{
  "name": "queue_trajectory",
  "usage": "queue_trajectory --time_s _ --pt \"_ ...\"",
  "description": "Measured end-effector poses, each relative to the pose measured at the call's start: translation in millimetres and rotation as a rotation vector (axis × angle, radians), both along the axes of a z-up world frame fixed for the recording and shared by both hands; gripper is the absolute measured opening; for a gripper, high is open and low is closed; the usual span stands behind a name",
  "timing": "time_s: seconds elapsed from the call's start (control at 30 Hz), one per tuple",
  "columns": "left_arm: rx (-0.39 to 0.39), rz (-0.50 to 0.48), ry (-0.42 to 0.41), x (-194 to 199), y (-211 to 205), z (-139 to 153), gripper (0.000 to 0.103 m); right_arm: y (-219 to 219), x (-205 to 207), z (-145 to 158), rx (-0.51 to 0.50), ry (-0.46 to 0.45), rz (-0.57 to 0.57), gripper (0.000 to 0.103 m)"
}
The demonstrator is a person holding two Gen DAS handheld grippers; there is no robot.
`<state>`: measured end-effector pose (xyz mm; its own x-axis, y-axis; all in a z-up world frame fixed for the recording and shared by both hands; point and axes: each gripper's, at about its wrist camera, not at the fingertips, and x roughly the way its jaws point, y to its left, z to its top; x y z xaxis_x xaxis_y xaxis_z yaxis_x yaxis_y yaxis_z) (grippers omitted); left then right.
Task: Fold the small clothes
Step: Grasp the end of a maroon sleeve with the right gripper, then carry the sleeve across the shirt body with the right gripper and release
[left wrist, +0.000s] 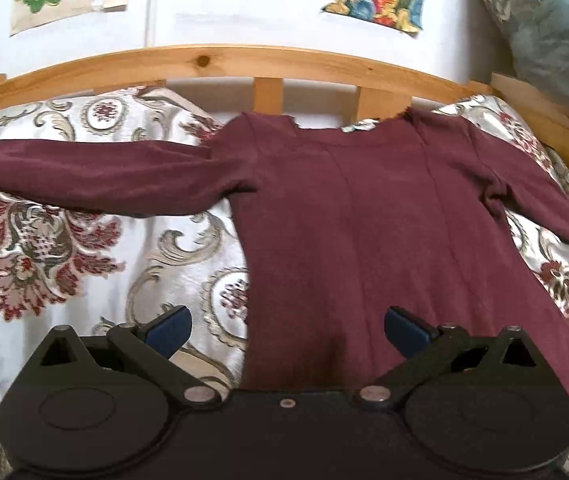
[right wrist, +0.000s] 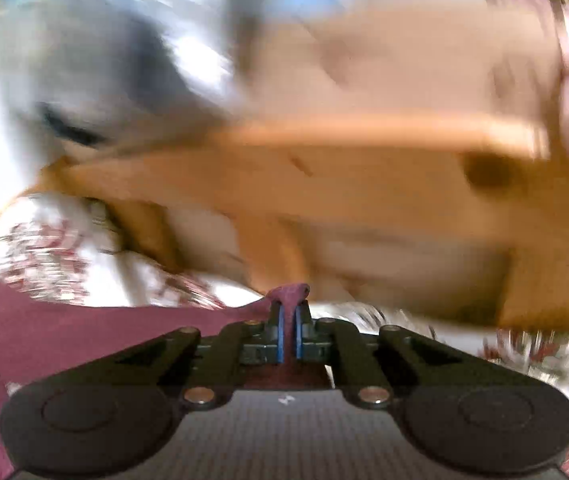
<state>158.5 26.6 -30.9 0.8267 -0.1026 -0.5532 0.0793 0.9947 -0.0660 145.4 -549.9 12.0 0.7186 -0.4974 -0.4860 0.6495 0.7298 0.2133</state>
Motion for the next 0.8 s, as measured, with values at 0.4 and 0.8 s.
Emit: queue_trajectory --time_s 0.4,0.8 --pt "-0.04 0.067 -0.042 4 26 18 0.102 201 57 107 -0.35 -0.129 0.647 0.007" --pt "-0.158 0.135 -0.041 5 55 19 0.102 364 94 57 -0.294 -0.081 1.142 0.007"
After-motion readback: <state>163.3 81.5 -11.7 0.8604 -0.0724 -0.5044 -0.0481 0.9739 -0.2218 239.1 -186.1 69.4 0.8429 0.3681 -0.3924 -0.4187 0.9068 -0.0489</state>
